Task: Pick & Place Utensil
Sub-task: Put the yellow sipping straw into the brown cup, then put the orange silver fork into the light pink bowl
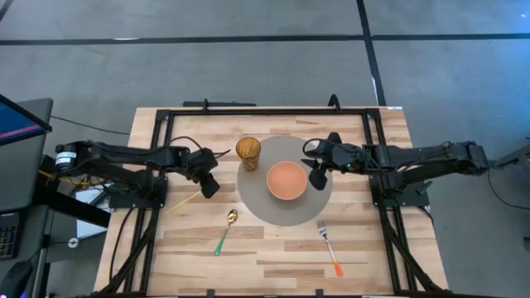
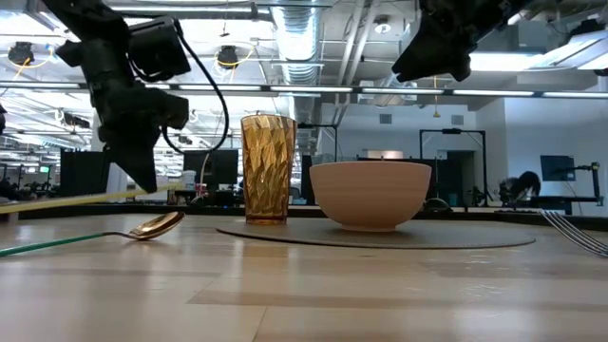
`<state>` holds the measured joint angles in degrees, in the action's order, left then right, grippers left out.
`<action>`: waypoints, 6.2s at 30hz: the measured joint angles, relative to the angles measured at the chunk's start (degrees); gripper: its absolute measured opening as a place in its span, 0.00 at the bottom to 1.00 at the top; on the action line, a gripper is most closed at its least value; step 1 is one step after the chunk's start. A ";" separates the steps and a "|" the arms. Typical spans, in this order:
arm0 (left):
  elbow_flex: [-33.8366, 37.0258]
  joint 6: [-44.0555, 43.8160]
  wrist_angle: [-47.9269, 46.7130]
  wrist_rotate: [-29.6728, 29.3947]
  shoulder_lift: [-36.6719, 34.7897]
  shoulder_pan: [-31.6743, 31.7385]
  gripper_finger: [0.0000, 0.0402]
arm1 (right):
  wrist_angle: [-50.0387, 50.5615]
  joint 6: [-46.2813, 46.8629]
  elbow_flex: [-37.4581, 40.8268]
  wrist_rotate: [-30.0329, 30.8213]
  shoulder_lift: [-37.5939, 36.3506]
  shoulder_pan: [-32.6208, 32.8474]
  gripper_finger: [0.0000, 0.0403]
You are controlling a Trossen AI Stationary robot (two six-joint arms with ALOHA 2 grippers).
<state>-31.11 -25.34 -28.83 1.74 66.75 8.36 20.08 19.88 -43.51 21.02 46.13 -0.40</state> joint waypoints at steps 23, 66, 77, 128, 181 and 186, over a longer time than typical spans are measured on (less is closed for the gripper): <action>-0.01 -1.49 3.46 0.21 4.18 5.49 0.21 | 4.61 -4.79 -3.30 -0.03 1.99 4.16 0.46; -4.04 -8.85 16.33 7.30 4.10 2.96 0.21 | 38.39 53.75 -3.26 -11.96 1.92 39.35 0.42; -4.04 -10.10 17.70 7.30 4.10 2.86 0.21 | 38.21 71.25 -0.78 -7.62 5.77 48.90 0.43; -4.04 -9.47 20.36 5.37 4.12 2.86 0.21 | 13.93 77.63 -0.13 -5.95 28.00 52.02 0.42; -4.04 -9.45 20.47 5.35 4.12 2.86 0.21 | 5.36 69.36 4.36 -4.44 32.02 49.26 0.42; -4.04 -9.45 20.47 5.35 4.12 2.86 0.21 | -2.53 70.08 6.95 -4.52 31.95 49.48 0.42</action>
<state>-35.16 -34.79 -8.36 7.09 70.87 11.23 17.55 89.96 -36.55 16.50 78.08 49.08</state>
